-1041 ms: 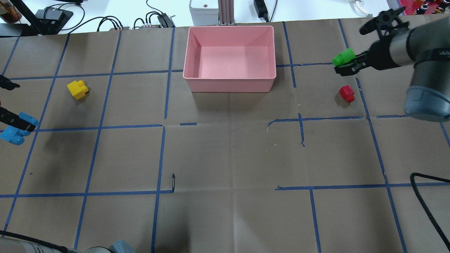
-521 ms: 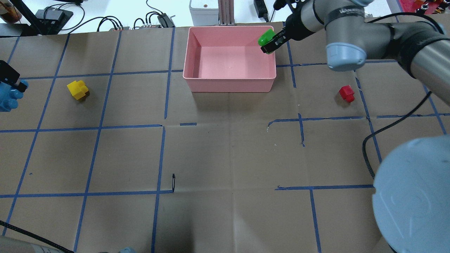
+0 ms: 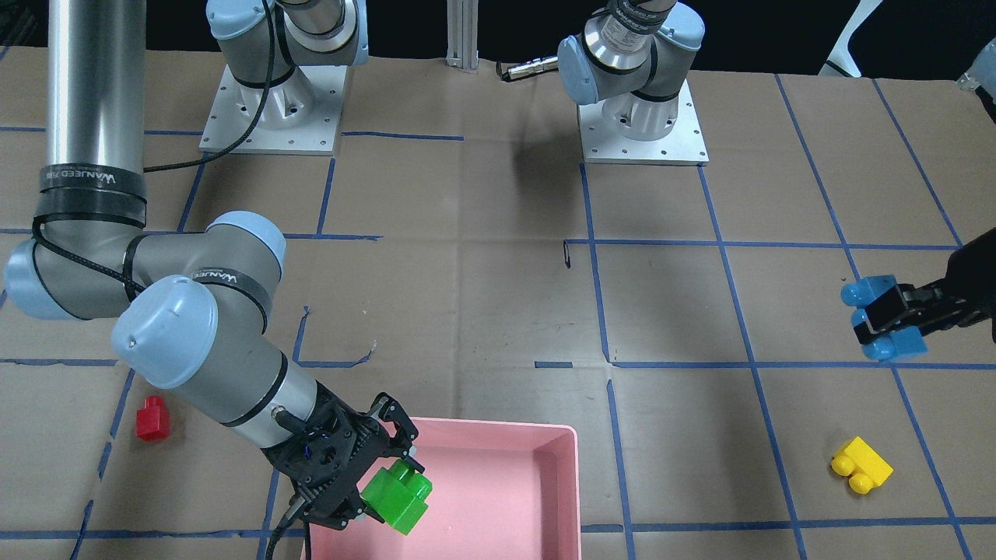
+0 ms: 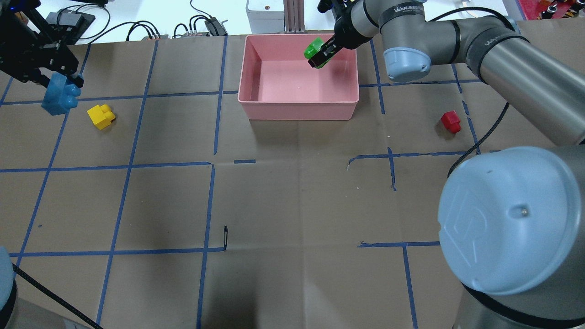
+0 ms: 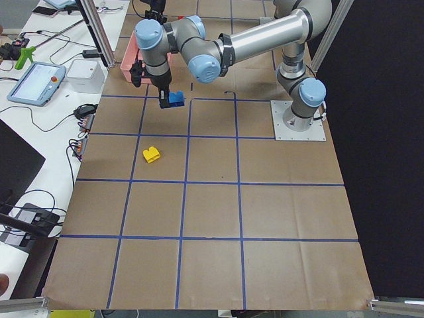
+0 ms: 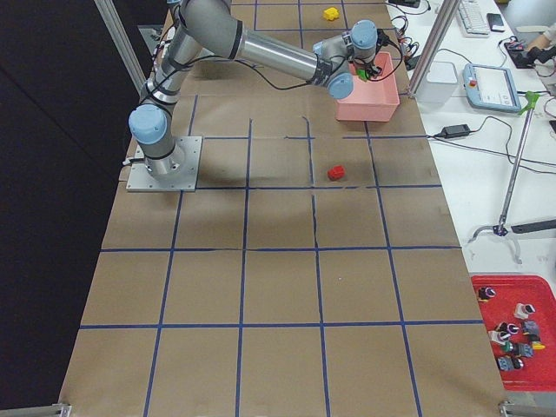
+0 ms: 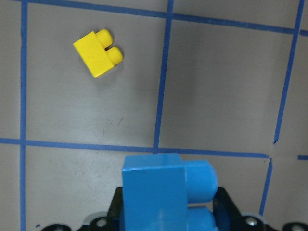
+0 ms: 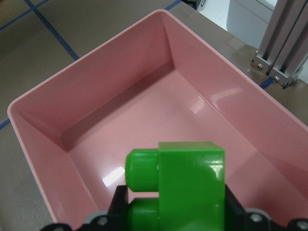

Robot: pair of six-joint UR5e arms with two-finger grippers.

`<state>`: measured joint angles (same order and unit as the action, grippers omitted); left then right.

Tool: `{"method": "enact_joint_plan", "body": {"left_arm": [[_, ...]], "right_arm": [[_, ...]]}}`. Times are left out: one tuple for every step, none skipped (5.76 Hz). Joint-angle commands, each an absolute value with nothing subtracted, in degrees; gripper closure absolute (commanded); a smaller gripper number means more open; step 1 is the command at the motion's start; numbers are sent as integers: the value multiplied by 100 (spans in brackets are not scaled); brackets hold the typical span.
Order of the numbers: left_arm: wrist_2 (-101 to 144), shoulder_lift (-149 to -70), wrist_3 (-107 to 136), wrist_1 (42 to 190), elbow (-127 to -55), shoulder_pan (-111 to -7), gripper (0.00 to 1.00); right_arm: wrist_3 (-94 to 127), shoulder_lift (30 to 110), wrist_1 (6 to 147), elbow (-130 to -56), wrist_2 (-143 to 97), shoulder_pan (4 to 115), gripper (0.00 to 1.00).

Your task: Put all blocks into box

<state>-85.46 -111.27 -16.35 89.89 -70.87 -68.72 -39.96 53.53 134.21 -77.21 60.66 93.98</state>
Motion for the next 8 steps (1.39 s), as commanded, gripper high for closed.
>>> {"method": "enact_joint_plan", "body": {"left_arm": [[-8552, -12123, -716, 9122, -5737, -7870, 76], [-8526, -12512, -155, 9106, -5348, -8301, 76], [-8525, -12872, 138, 9027, -5013, -8715, 76], [-8525, -13311, 550, 8670, -4679, -9102, 76], [-8534, -13594, 1128, 8536, -4450, -9532, 76], [-8560, -13736, 1343, 8456, -4378, -9762, 76], [-8534, -13798, 1467, 8342, -4394, -9791, 76], [-8543, -13973, 1572, 8193, -4421, -9948, 76]], "right_arm": [[-4008, 5229, 13578, -7568, 5916, 9422, 1], [-4025, 5177, 13570, -7454, 5898, 9422, 0], [-4078, 5177, 13614, -7392, 5906, 9413, 0], [-4078, 5264, 13579, -7453, 5924, 9404, 0], [-4061, 5430, 13544, -7505, 6194, 9256, 0], [-4052, 5745, 13179, -7628, 6971, 8785, 0], [-4008, 6140, 12505, -7838, 7457, 8545, 0], [-3721, 6518, 12202, -8170, 8106, 8186, 0]]}}
